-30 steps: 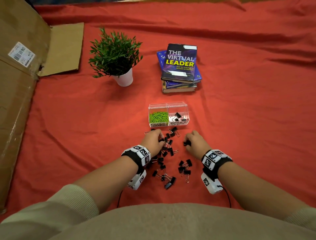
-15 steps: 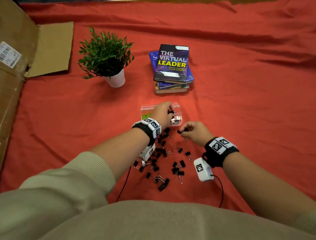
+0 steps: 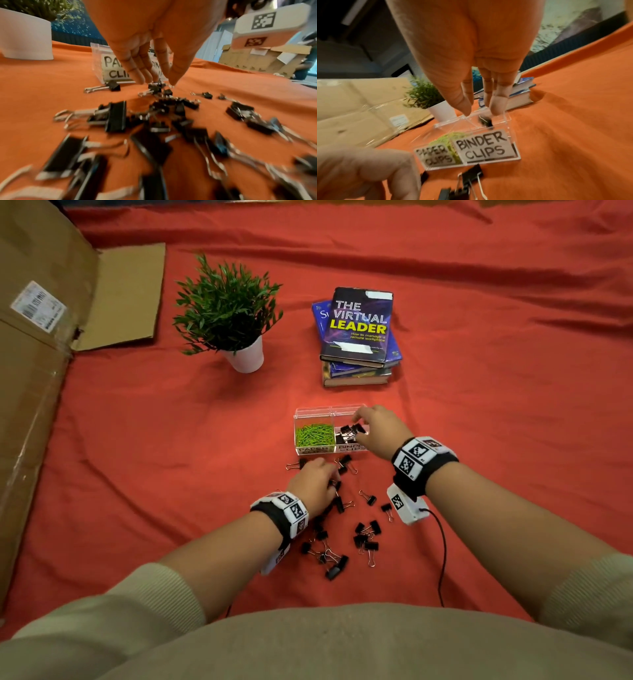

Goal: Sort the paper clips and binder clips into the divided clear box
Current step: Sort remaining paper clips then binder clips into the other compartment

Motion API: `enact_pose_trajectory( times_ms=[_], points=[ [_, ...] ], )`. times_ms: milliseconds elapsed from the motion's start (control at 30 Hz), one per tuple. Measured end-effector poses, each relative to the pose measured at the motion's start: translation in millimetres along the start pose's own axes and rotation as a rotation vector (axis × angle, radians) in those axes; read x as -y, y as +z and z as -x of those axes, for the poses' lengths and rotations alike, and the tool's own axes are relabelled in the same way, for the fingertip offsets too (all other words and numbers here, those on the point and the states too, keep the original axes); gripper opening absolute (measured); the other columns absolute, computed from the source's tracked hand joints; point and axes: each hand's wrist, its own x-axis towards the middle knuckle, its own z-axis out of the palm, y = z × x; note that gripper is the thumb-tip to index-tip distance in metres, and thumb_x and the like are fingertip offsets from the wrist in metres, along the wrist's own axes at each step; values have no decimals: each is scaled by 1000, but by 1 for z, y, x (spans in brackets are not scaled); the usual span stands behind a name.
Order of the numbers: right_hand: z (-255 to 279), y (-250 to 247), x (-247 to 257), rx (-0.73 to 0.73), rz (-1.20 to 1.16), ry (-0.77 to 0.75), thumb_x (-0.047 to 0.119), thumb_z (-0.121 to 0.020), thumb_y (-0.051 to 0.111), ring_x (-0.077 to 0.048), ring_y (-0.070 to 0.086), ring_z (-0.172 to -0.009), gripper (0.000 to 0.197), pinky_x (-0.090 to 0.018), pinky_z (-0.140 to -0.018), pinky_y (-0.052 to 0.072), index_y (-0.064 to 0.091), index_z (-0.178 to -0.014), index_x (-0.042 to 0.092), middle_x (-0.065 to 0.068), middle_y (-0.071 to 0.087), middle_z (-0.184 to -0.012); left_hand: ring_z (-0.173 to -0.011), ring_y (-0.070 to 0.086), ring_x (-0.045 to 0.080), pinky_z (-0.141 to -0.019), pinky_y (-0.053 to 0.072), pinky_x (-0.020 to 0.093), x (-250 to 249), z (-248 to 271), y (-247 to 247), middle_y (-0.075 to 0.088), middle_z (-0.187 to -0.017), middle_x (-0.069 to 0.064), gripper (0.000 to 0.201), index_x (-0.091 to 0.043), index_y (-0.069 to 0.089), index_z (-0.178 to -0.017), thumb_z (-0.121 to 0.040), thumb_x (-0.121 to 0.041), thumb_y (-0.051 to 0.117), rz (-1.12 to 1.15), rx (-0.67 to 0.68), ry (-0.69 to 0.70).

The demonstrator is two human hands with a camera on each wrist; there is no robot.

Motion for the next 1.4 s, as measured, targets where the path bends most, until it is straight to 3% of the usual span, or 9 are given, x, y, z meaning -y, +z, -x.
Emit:
enact_pose_trajectory(
  times_ms=[67,167,333,533,667,867,1000,1233,1400],
  points=[
    [13,8,2,-5,62,-47,12,-83,59,-23,56,-100,31,-26,-78,41,57,-114,15,-9,51,-123,-107,51,21,-85,49,34,7,12,11,50,-112,3,30,-21,58,-114,-85,-23,63,-55,53,20],
    [36,31,-5,101,140,-48,15,-84,56,-21,57,-95,21,-30,-81,50,56,-105,15,-6,56,-113,-110,49,23,-85,49,37,12,21,20,47,-115,5,38,-22,55,-123,-86,-26,63,-101,94,53],
    [64,63,-24,328,212,3,13,-81,58,-26,57,-95,21,-34,-80,49,55,-102,11,-7,54,-105,-111,46,28,-81,50,42,7,20,24,45,-114,10,31,-10,52,-118,-88,-15,54,-153,73,43],
    [70,72,-26,243,80,-47,9,-77,57,-25,56,-95,21,-30,-80,44,56,-98,10,-8,57,-102,-96,54,32,-81,49,42,10,17,26,47,-105,10,22,-7,55,-103,-81,-6,52,-6,49,0],
    [71,83,-6,263,-7,-153,9,-78,60,-22,53,-101,30,-27,-86,42,57,-108,8,-8,54,-110,-96,54,24,-87,46,36,18,17,19,50,-105,7,22,-10,58,-101,-79,-5,56,153,-43,-70],
    [79,103,3,291,157,-174,13,-83,56,-29,45,-112,42,-41,-93,45,49,-125,8,-13,42,-122,-85,50,12,-82,45,24,32,13,2,47,-96,-2,19,-12,59,-95,-79,-2,59,305,-199,-148],
    [83,106,2,266,185,-162,10,-86,51,-30,45,-108,29,-50,-85,48,50,-114,8,-10,43,-118,-87,53,17,-86,47,29,39,2,-2,48,-101,2,19,-10,58,-99,-82,-1,56,327,-266,-193],
    [81,104,-5,245,113,-189,8,-80,52,-29,51,-98,20,-39,-82,47,56,-99,4,-10,52,-108,-111,50,25,-101,42,36,38,-3,10,43,-121,9,42,-11,50,-129,-89,-16,60,298,-283,-374],
    [77,91,-12,170,-138,-5,9,-77,61,-17,54,-77,7,-24,-67,44,60,-84,10,-1,55,-93,-114,47,25,-100,42,35,39,-4,12,44,-117,7,37,-14,55,-124,-88,-19,62,205,-266,-362]
  ],
)
